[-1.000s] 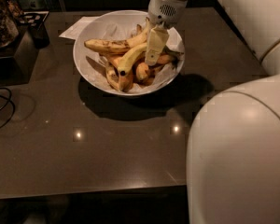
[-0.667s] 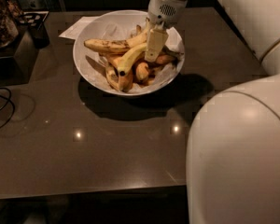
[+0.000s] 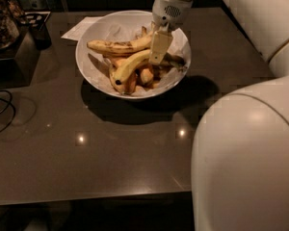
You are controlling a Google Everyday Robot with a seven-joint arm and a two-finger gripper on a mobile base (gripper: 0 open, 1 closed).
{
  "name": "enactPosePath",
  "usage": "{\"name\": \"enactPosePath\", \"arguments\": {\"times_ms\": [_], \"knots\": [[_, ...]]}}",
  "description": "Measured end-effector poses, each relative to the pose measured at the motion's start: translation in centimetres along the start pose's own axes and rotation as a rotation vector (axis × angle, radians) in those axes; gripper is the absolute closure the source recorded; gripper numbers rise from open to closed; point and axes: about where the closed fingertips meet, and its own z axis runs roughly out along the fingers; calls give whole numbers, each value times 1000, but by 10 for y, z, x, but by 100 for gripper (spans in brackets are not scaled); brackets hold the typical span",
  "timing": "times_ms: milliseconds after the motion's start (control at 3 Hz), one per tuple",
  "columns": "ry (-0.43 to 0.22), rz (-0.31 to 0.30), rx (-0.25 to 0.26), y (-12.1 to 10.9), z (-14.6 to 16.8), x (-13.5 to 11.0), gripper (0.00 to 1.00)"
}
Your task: Pick banana from white bowl
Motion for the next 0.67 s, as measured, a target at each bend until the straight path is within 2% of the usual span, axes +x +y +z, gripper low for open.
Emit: {"name": "enactPosePath", "arguments": {"times_ms": [333,667], "knots": [[0,0,0,0,0,0,100],[-26,-7,53,-1,-9,-7,100]]}}
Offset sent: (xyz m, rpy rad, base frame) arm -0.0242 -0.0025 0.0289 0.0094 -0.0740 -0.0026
